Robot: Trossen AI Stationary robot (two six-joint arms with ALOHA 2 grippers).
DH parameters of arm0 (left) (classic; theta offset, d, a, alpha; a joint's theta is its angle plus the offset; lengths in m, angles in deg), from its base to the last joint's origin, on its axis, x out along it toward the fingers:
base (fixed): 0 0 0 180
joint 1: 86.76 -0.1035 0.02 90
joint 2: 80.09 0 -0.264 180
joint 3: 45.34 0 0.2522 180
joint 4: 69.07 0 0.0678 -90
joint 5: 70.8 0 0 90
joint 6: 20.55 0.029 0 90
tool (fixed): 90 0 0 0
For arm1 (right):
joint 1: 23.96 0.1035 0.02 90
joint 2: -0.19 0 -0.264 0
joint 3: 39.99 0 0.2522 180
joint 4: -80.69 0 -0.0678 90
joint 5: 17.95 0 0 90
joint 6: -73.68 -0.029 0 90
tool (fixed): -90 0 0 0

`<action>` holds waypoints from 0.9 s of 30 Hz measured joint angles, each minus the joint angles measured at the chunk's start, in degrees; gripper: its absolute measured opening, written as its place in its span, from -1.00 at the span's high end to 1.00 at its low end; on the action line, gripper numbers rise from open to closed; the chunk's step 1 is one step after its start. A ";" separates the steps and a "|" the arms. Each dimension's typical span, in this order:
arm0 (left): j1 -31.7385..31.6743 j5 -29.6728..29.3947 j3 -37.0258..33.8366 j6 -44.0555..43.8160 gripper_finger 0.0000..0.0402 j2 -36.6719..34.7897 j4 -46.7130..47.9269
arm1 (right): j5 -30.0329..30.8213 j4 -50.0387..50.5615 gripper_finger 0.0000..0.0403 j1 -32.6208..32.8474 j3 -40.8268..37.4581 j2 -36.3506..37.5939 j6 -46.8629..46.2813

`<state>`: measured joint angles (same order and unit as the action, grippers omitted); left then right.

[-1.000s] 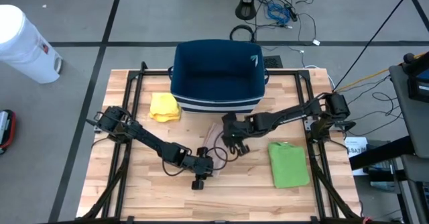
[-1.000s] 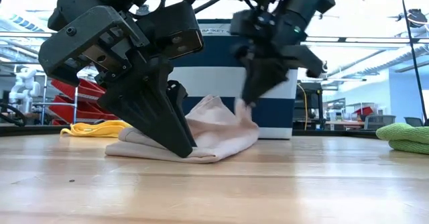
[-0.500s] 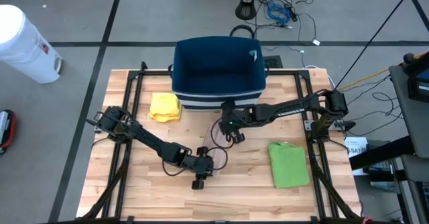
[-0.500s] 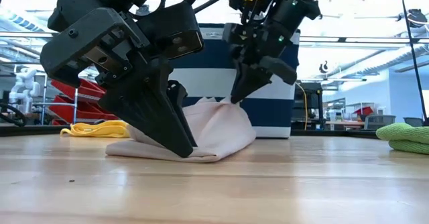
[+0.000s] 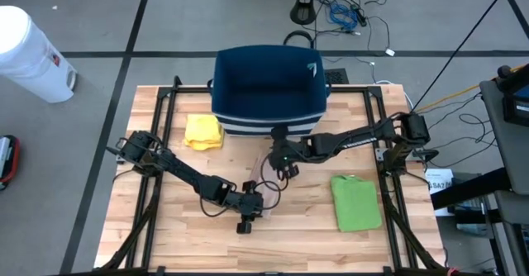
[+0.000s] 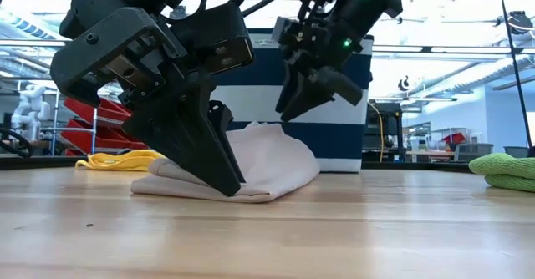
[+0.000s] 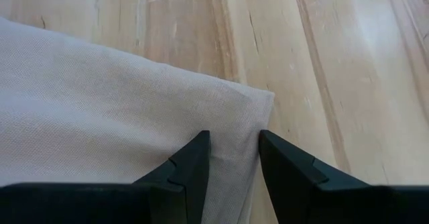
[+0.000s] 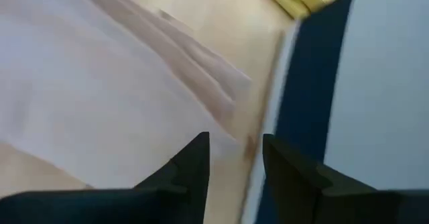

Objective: Fold towel
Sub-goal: Fold the light pink towel

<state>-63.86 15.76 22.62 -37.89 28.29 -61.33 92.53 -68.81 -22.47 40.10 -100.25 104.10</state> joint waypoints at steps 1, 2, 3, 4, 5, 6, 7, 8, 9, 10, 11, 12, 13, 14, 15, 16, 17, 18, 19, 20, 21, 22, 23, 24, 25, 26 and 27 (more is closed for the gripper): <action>0.00 0.00 0.00 0.00 0.32 0.00 0.00 | -0.92 -0.17 0.37 0.50 0.00 0.00 0.37; 0.00 0.01 0.00 0.00 0.32 0.00 0.00 | -2.46 -0.52 0.37 0.90 0.00 0.00 0.53; 0.00 0.01 0.00 0.00 0.32 0.00 0.00 | -4.13 -1.05 0.38 1.23 0.00 0.00 0.57; 0.00 0.02 0.00 0.00 0.32 0.00 -0.02 | -5.59 -1.61 0.38 1.53 0.00 0.00 0.58; 0.00 0.04 0.00 0.00 0.32 0.00 0.00 | -6.91 -1.93 0.39 1.77 0.00 0.00 0.58; 0.00 0.04 0.00 0.00 0.32 0.00 0.00 | -7.84 -2.00 0.40 2.04 0.00 0.02 0.56; 0.00 0.07 0.00 0.00 0.32 0.00 0.00 | -8.22 -1.87 0.41 2.25 0.00 0.02 0.48; 0.00 0.11 0.00 -0.02 0.32 0.00 0.00 | -8.31 -1.59 0.42 2.43 0.00 0.02 0.12; 0.00 0.13 0.00 -0.06 0.32 0.00 0.00 | -8.47 -1.15 0.43 2.62 0.00 0.02 -0.31; 0.00 0.18 0.00 -0.13 0.32 0.00 -0.02 | -8.67 -0.61 0.43 2.87 0.00 0.02 -0.79; 0.00 0.22 0.00 -0.13 0.32 0.00 -0.01 | -8.71 -0.04 0.44 3.17 0.00 0.02 -1.32; 0.01 0.23 0.00 -0.13 0.32 0.00 -0.02 | -8.78 0.54 0.44 3.45 0.00 0.02 -1.98; 0.02 0.24 0.00 -0.09 0.32 0.00 -0.04 | -9.11 0.97 0.44 3.78 0.00 0.02 -2.79; 0.02 0.25 0.00 0.25 0.32 0.00 -0.04 | -9.92 1.30 0.45 4.10 0.00 0.02 -3.91; 0.03 0.25 0.00 0.70 0.32 0.00 -0.10 | -10.53 1.55 0.45 4.46 0.00 0.02 -5.21; 0.17 0.25 -0.04 1.23 0.32 -0.12 -0.16 | -10.55 2.09 0.45 4.91 0.00 0.02 -6.50; 0.31 0.27 -0.09 1.59 0.32 -0.27 -0.21 | -10.61 2.83 0.45 5.37 0.00 0.02 -7.53; 0.47 0.36 -0.11 2.23 0.32 -0.35 -0.48 | -10.59 3.70 0.45 5.88 0.00 0.02 -8.44; 0.54 0.46 -0.13 2.71 0.32 -0.35 -0.97 | -10.60 4.72 0.45 6.35 0.00 0.02 -9.34; 0.63 0.49 -0.13 2.79 0.32 -0.35 -1.31 | -10.61 5.68 0.45 6.78 0.00 0.02 -10.31; 0.63 0.63 -0.13 2.84 0.32 -0.35 -1.42 | -10.61 6.47 0.45 7.19 0.00 0.02 -11.32; 0.59 0.61 -0.13 2.84 0.32 -0.35 -1.44 | -10.61 6.63 0.45 7.51 -0.20 0.02 -12.35; 0.51 0.59 -0.13 2.84 0.32 -0.35 -1.33 | -10.66 6.17 0.45 7.84 -0.74 0.04 -13.36; 0.52 0.59 -0.13 2.84 0.32 -0.35 -1.01 | -10.68 5.36 0.45 8.11 -1.71 0.07 -14.20; 0.50 0.57 -0.13 2.83 0.32 -0.36 -0.80 | -10.89 4.11 0.45 8.34 -2.95 0.07 -14.98; 0.50 0.56 -0.13 2.82 0.32 -0.39 -0.75 | -11.59 2.14 0.45 8.48 -4.43 0.05 -15.56; 0.51 0.54 -0.13 2.84 0.32 -0.40 -0.77 | -12.61 -0.59 0.45 8.57 -6.18 0.04 -16.21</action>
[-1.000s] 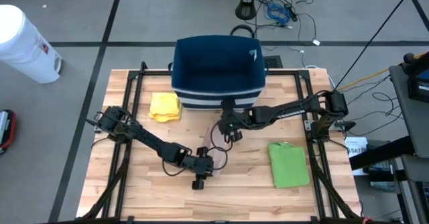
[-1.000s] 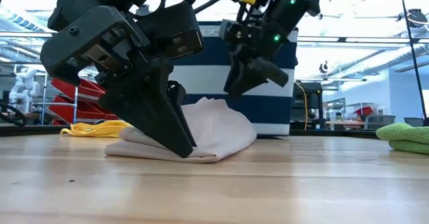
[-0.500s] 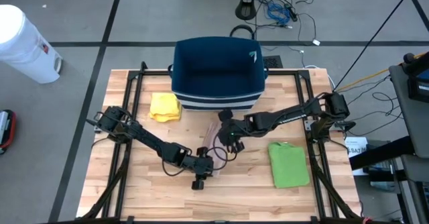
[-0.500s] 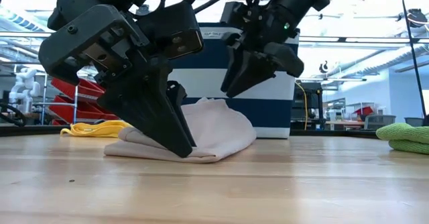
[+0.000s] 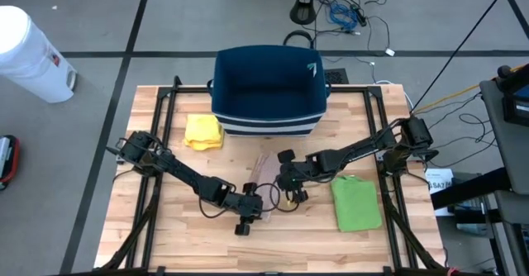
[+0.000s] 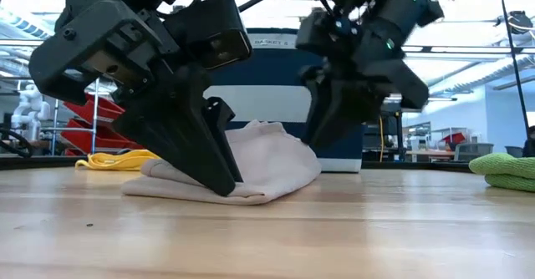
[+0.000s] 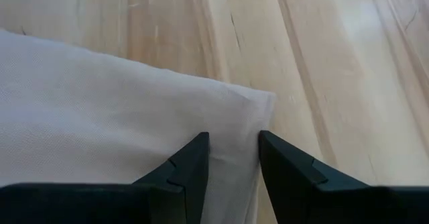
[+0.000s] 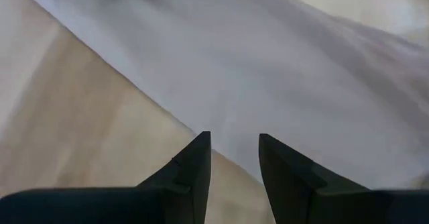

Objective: Fold towel
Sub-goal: Fold the light pink towel

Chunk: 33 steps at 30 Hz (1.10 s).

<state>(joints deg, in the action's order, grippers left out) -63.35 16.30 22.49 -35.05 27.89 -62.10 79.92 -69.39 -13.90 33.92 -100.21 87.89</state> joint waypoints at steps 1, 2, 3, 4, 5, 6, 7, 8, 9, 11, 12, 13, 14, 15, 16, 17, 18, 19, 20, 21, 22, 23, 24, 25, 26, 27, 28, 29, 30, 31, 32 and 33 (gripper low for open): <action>0.04 -0.04 0.00 0.02 0.32 -0.01 -0.02 | -1.15 -3.37 0.45 0.10 -1.86 0.00 -0.44; 0.04 -0.10 0.00 0.02 0.32 -0.01 -0.06 | -2.27 -7.05 0.45 0.16 -3.86 0.00 -0.79; 0.04 -0.17 0.00 0.00 0.32 -0.01 -0.04 | -2.48 -10.88 0.45 0.18 -6.01 0.00 -1.04; 0.04 -0.21 0.00 0.00 0.32 -0.04 -0.02 | -2.52 -14.76 0.45 0.22 -8.08 0.00 -1.10; 0.04 -0.23 0.00 0.02 0.32 -0.04 -0.01 | -2.63 -19.13 0.45 0.21 -9.98 0.00 -0.81; 0.04 -0.23 0.00 0.04 0.32 -0.04 -0.03 | -2.60 -23.67 0.45 0.17 -11.74 0.00 -0.12; 0.04 -0.25 0.00 0.04 0.32 -0.04 -0.04 | -2.41 -28.27 0.45 0.14 -13.30 0.00 0.77; 0.04 -0.25 0.00 0.05 0.32 -0.04 -0.04 | -2.17 -32.85 0.45 0.05 -14.66 0.00 1.69; 0.04 -0.25 0.00 0.04 0.32 -0.04 -0.04 | -2.11 -36.86 0.45 -0.19 -15.74 0.00 2.79; 0.04 -0.27 0.00 0.05 0.32 -0.06 -0.04 | -2.13 -43.79 0.45 -1.20 -17.39 0.00 4.39; 0.04 -0.28 0.00 0.05 0.32 -0.06 -0.05 | -2.11 -46.23 0.45 -1.99 -17.89 0.00 4.70; 0.04 -0.30 0.00 0.04 0.32 -0.06 -0.04 | -2.04 -48.01 0.45 -3.02 -18.22 0.00 4.71; 0.04 -0.30 0.02 0.02 0.32 -0.06 -0.06 | -1.94 -48.95 0.45 -4.10 -18.42 0.00 4.34; 0.04 -0.31 0.02 0.02 0.32 -0.06 -0.08 | -1.94 -49.10 0.45 -5.30 -18.46 0.00 3.71; 0.04 -0.32 0.02 0.02 0.32 -0.06 -0.17 | -2.03 -49.07 0.45 -6.46 -18.46 0.00 2.98; 0.04 -0.32 0.02 0.02 0.32 -0.06 -0.25 | -2.54 -48.97 0.45 -7.56 -18.46 -0.01 2.31; 0.04 -0.32 0.04 0.02 0.32 -0.06 -0.30 | -3.84 -49.05 0.45 -8.57 -18.45 -0.24 1.72; 0.04 -0.32 0.04 0.02 0.32 -0.06 -0.32 | -5.45 -49.05 0.45 -9.55 -18.43 -0.56 1.05; 0.00 -0.32 0.04 0.02 0.32 -0.06 -0.32 | -6.69 -48.94 0.45 -10.23 -18.45 -1.04 0.34; -0.03 -0.32 0.04 0.04 0.32 -0.06 -0.33 | -7.56 -49.22 0.45 -10.71 -18.46 -1.81 -0.11; -0.03 -0.32 0.04 0.06 0.32 -0.08 -0.39 | -7.95 -49.34 0.45 -11.00 -18.46 -2.55 -0.37; -0.03 -0.33 0.04 0.07 0.32 -0.08 -0.41 | -8.00 -49.25 0.45 -11.22 -18.46 -3.45 -0.46; -0.03 -0.34 0.04 0.07 0.32 -0.10 -0.42 | -8.03 -49.51 0.45 -11.28 -18.46 -4.54 -0.49; -0.02 -0.34 0.04 0.07 0.32 -0.10 -0.44 | -8.04 -49.61 0.45 -11.40 -18.46 -5.71 -0.49; -0.01 -0.34 0.04 0.07 0.32 -0.10 -0.43 | -8.11 -49.74 0.45 -11.51 -18.46 -6.87 -0.53; -0.01 -0.34 0.06 0.07 0.32 -0.10 -0.44 | -8.10 -50.44 0.45 -11.60 -18.46 -8.22 -0.86; -0.01 -0.34 0.09 0.07 0.32 -0.10 -0.45 | -8.12 -51.17 0.45 -11.62 -18.46 -9.32 -1.12; -0.01 -0.34 0.09 0.07 0.32 -0.10 -0.43 | -8.10 -51.91 0.45 -11.64 -18.46 -10.13 -1.31; -0.01 -0.34 0.09 0.08 0.32 -0.12 -0.43 | -7.89 -52.51 0.45 -11.64 -18.42 -10.54 -1.34; 0.03 -0.34 0.11 0.07 0.32 -0.12 -0.39 | -7.68 -52.72 0.45 -11.64 -18.43 -10.70 -1.36; 0.12 -0.34 0.12 0.09 0.32 -0.12 -0.30 | -7.31 -52.80 0.45 -11.62 -18.43 -10.72 -1.37; 0.26 -0.38 0.11 0.10 0.32 -0.12 -0.19 | -6.70 -52.56 0.45 -11.57 -18.43 -10.41 -1.36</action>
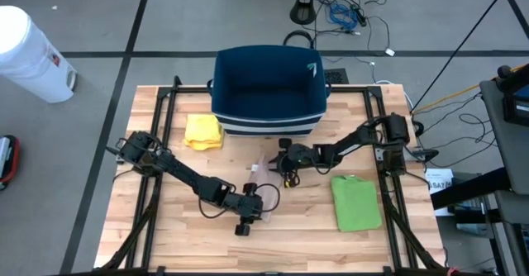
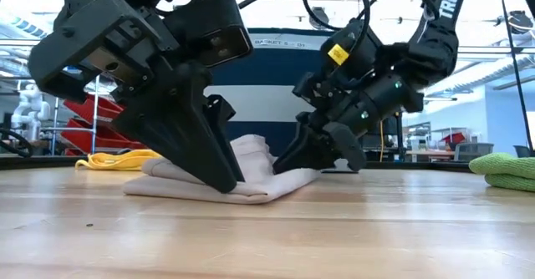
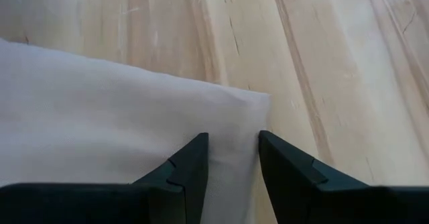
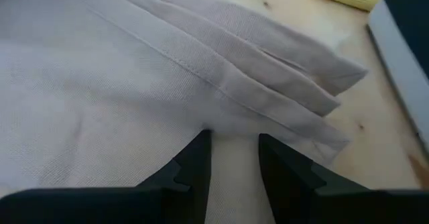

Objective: Fold towel
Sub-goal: Fold the light pink towel

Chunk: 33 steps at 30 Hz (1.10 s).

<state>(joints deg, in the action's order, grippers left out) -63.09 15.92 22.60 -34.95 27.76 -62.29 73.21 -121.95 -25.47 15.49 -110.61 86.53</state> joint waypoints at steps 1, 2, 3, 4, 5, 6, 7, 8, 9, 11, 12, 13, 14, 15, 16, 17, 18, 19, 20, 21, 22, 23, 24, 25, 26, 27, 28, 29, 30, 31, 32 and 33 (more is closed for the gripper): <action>0.16 -0.14 0.00 0.15 0.32 0.00 0.02 | 0.54 0.75 0.45 0.03 -0.02 0.66 0.19; 0.39 -0.24 0.02 0.45 0.32 0.00 0.02 | 0.91 1.55 0.45 0.17 -0.06 1.73 0.55; 0.65 -0.25 0.02 0.90 0.32 -0.01 0.02 | 1.06 2.21 0.45 0.39 -0.07 3.04 0.97; 1.02 -0.25 0.02 1.34 0.32 -0.23 0.13 | 1.24 3.01 0.45 0.62 -0.07 4.48 1.50; 1.35 -0.32 0.02 1.65 0.32 -0.70 0.79 | 1.44 4.02 0.45 0.88 -0.05 6.01 2.04; 1.68 -0.54 0.02 1.96 0.32 -1.14 0.66 | 1.47 5.63 0.45 1.18 0.00 7.46 2.76; 1.95 -1.38 0.04 2.46 0.32 -1.90 0.43 | 1.47 7.58 0.45 1.39 0.00 8.53 3.64; 2.35 -2.58 0.04 2.94 0.32 -2.88 1.03 | 1.38 9.50 0.45 1.61 0.00 9.42 4.64; 2.62 -3.81 0.04 3.20 0.32 -3.66 1.00 | 1.00 11.61 0.45 1.72 -0.02 10.09 5.71; 2.97 -5.50 0.08 3.43 0.32 -5.64 1.85 | -1.60 14.47 0.45 1.62 -0.02 10.60 7.41; 3.06 -5.79 0.08 3.14 0.32 -6.45 2.53 | -3.23 15.95 0.45 1.53 -0.02 10.62 7.98; 3.05 -5.79 0.09 2.51 0.32 -7.22 3.28 | -4.32 16.93 0.45 1.42 -0.02 10.41 8.47; 3.02 -5.61 0.15 1.38 0.32 -7.65 4.80 | -4.74 17.95 0.45 1.33 -0.02 10.23 8.72; 2.93 -4.49 0.15 -0.08 0.32 -7.69 6.28 | -4.76 19.17 0.45 1.33 -0.02 10.13 8.82; 2.75 -2.86 0.14 -1.64 0.32 -7.59 8.06 | -4.80 19.91 0.45 1.33 -0.02 10.03 8.72; 2.56 -1.46 0.10 -2.96 0.32 -7.39 9.99 | -4.81 20.59 0.45 1.33 -0.02 10.01 8.25; 2.35 -0.08 0.04 -4.36 0.32 -6.98 11.44 | -4.91 21.18 0.45 1.33 -0.02 10.01 7.68; 2.05 1.02 0.04 -5.37 0.32 -6.29 11.67 | -4.96 21.49 0.45 1.35 -0.02 10.01 7.16; 1.83 1.61 0.06 -5.89 0.32 -5.70 11.76 | -5.01 22.00 0.45 1.63 -0.02 10.01 6.63; 1.66 1.61 0.04 -6.14 0.32 -5.16 12.56 | -5.25 22.46 0.45 1.80 -0.02 10.01 5.98; 1.41 1.62 0.02 -6.16 0.32 -4.67 13.05 | -5.57 22.79 0.45 1.97 -0.02 10.01 5.12; 1.15 1.61 0.02 -6.11 0.32 -4.33 13.23 | -5.67 23.08 0.45 2.28 -0.02 10.01 3.95; 0.80 1.62 0.04 -6.09 0.32 -4.29 13.67 | -5.75 23.62 0.45 2.66 -0.02 10.03 2.38; 0.48 1.39 0.06 -6.09 0.32 -4.29 14.67 | -5.97 24.32 0.45 3.06 -0.01 10.08 0.53; 0.17 1.19 0.08 -6.03 0.32 -4.31 15.51 | -6.47 25.07 0.45 3.55 0.02 10.16 -1.33; -0.13 1.10 0.22 -5.92 0.32 -4.31 16.24 | -7.55 25.84 0.45 4.09 0.02 10.24 -2.94; -0.42 0.71 0.26 -5.57 0.32 -4.31 17.17 | -8.93 26.40 0.45 4.83 0.03 10.28 -4.57; -0.66 0.26 0.25 -4.75 0.32 -4.34 18.01 | -10.21 26.80 0.45 5.77 0.07 10.28 -6.32; -0.74 -0.12 0.26 -3.81 0.32 -4.35 18.46 | -11.35 27.02 0.45 6.89 0.07 10.28 -8.02; -0.82 -0.39 0.27 -2.57 0.32 -4.35 18.84 | -12.15 27.08 0.45 8.08 0.07 10.28 -9.47; -0.85 -0.72 0.28 -1.29 0.32 -4.35 19.28 | -12.48 27.01 0.45 9.31 0.07 10.28 -10.78; -0.97 -0.80 0.28 0.03 0.32 -4.35 19.78 | -13.21 26.87 0.45 10.57 0.07 10.28 -11.81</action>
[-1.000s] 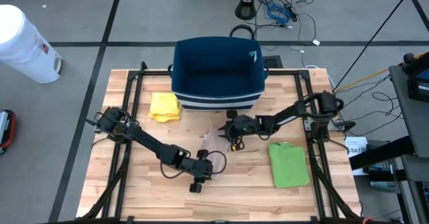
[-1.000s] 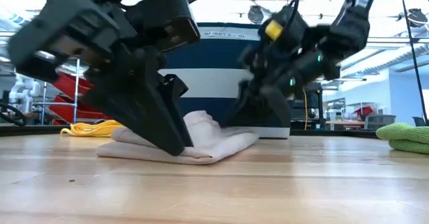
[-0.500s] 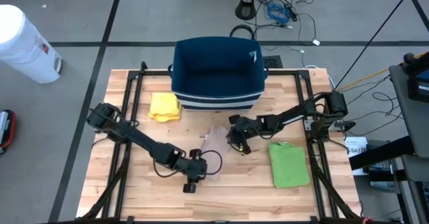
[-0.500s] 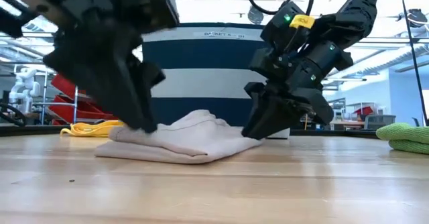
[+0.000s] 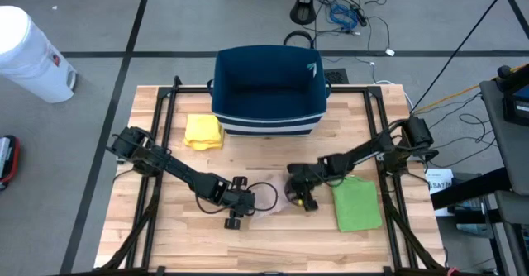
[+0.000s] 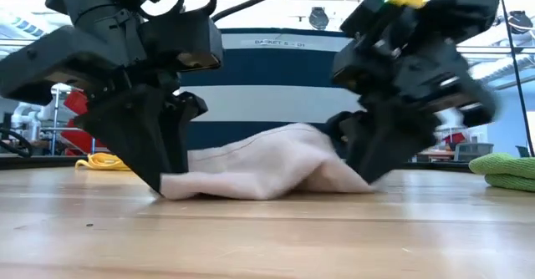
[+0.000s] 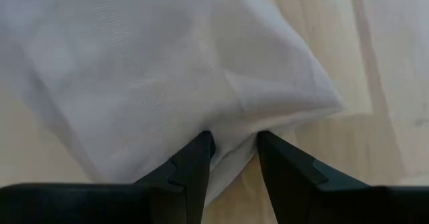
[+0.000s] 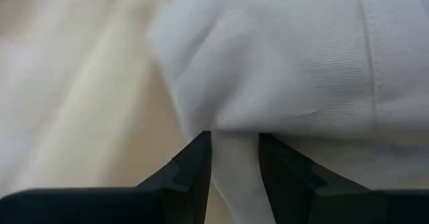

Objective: Fold towel
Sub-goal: Fold the light pink towel

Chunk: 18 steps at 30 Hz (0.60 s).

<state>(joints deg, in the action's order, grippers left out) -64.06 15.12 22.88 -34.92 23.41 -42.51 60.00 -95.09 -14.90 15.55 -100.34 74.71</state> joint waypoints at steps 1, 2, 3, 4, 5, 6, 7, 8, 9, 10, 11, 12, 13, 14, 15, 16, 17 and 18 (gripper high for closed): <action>-0.03 0.01 0.01 1.15 0.32 -0.13 0.72 | -0.62 -0.28 0.45 1.39 0.00 -0.02 -1.13; -0.08 -0.02 0.01 2.24 0.32 -0.31 1.66 | -1.46 -0.37 0.45 2.61 0.00 -0.02 -2.29; -0.09 -0.06 -0.02 2.91 0.32 -0.38 2.49 | -2.05 -0.40 0.45 3.84 0.00 -0.04 -3.48; -0.09 -0.08 -0.01 3.27 0.32 -0.53 3.15 | -2.26 -0.31 0.45 5.06 0.00 -0.03 -4.67; -0.09 -0.10 -0.01 3.39 0.32 -0.88 4.04 | -2.75 0.19 0.45 6.10 0.00 0.21 -5.60; -0.09 -0.09 -0.05 3.40 0.32 -1.06 5.13 | -3.22 1.00 0.45 7.10 -0.03 0.54 -6.34; -0.08 -0.09 -0.09 3.39 0.32 -1.34 5.90 | -3.35 1.52 0.45 8.07 -0.07 0.75 -7.28; -0.07 -0.04 -0.09 3.39 0.32 -1.64 6.66 | -3.27 1.88 0.45 8.87 -0.07 1.14 -8.21; -0.06 -0.03 -0.11 3.39 0.32 -1.95 7.19 | -3.12 2.65 0.45 9.63 -0.08 1.65 -9.04; -0.04 -0.02 -0.15 3.39 0.32 -2.34 7.63 | -3.05 2.92 0.45 10.16 -0.09 2.06 -9.88; -0.04 -0.02 -0.24 3.41 0.32 -2.71 8.06 | -2.93 3.10 0.45 10.68 -0.09 2.55 -10.52; 0.03 0.07 -0.26 3.54 0.32 -2.95 8.11 | -2.92 3.51 0.45 11.09 -0.15 3.18 -11.15; 0.12 0.32 -0.32 3.86 0.32 -2.99 8.06 | -2.90 3.72 0.45 11.44 -0.17 3.91 -11.55; 0.19 0.39 -0.25 4.30 0.32 -3.05 8.08 | -2.66 4.16 0.45 11.68 -0.17 4.81 -11.77; 0.31 0.43 -0.04 4.76 0.32 -3.19 8.40 | -1.61 4.86 0.45 11.98 -0.17 6.00 -11.91; 0.46 0.61 0.30 5.16 0.32 -3.23 9.00 | -0.25 5.73 0.45 12.35 -0.17 7.29 -11.85; 0.70 0.78 0.61 5.67 0.32 -3.23 9.30 | 1.21 6.53 0.45 12.77 -0.17 8.63 -11.32; 0.99 0.86 0.96 5.91 0.32 -3.23 9.53 | 2.80 7.05 0.45 13.25 -0.17 10.01 -10.74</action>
<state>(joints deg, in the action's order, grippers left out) -63.07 15.99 23.85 -29.00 20.18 -32.98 62.80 -88.04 -1.65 15.38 -90.33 63.97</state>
